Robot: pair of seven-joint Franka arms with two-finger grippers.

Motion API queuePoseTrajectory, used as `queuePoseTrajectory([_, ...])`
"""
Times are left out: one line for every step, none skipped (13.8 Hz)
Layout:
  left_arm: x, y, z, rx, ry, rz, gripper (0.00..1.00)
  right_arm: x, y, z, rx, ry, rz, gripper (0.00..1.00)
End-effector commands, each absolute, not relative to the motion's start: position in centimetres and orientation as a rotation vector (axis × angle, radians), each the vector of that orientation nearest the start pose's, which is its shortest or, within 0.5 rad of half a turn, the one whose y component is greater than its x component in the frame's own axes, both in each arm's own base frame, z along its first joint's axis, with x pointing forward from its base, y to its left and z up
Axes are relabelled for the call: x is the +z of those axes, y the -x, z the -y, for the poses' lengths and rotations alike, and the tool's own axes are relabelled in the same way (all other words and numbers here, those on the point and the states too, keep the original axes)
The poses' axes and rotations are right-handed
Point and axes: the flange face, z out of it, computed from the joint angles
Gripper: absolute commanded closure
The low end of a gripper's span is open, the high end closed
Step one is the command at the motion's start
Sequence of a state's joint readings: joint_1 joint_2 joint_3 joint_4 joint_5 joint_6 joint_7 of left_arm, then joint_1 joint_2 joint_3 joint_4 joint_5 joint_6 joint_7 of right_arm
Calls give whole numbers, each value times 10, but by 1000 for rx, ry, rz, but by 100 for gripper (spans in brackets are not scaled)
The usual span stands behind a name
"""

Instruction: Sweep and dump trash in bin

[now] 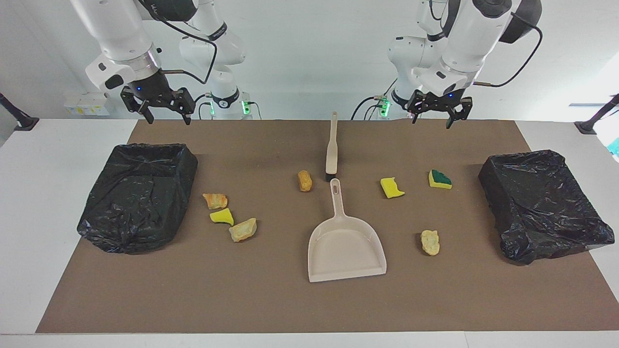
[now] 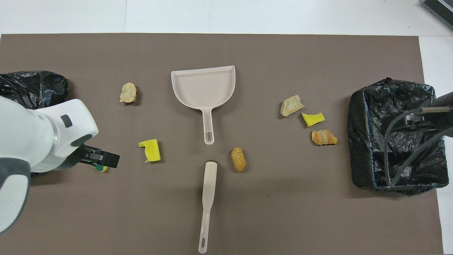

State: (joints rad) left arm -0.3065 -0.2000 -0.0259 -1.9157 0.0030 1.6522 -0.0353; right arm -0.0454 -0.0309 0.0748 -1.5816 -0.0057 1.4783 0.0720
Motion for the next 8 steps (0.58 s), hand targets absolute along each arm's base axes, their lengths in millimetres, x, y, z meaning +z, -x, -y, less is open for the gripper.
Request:
queuePoseTrajectory([551, -440, 191, 37, 3109, -437, 0, 625, -533, -21, 93, 3125, -78, 0])
queuePoseTrajectory([541, -435, 202, 32, 3113, -412, 0, 625, -534, -29, 96, 3123, -57, 0])
queuePoseTrajectory([534, -429, 214, 37, 3111, -426, 0, 623, -535, -38, 106, 3121, -32, 0])
queuePoseTrajectory([526, -421, 228, 40, 3106, -456, 0, 622, -535, -46, 109, 3118, -11, 0])
queuePoseTrajectory([519, -412, 236, 48, 3101, -470, 0, 619, -536, -53, 122, 3108, 2, 0])
queuePoseTrajectory([511, -400, 249, 74, 3090, -505, 0, 616, -538, -55, 126, 3097, -3, 0])
queuePoseTrajectory([500, -387, 261, 115, 3089, -513, 0, 609, -542, -58, 140, 3097, 4, 0])
queuePoseTrajectory([493, -375, 269, 130, 3090, -507, 0, 606, -545, -68, 145, 3094, 32, 0])
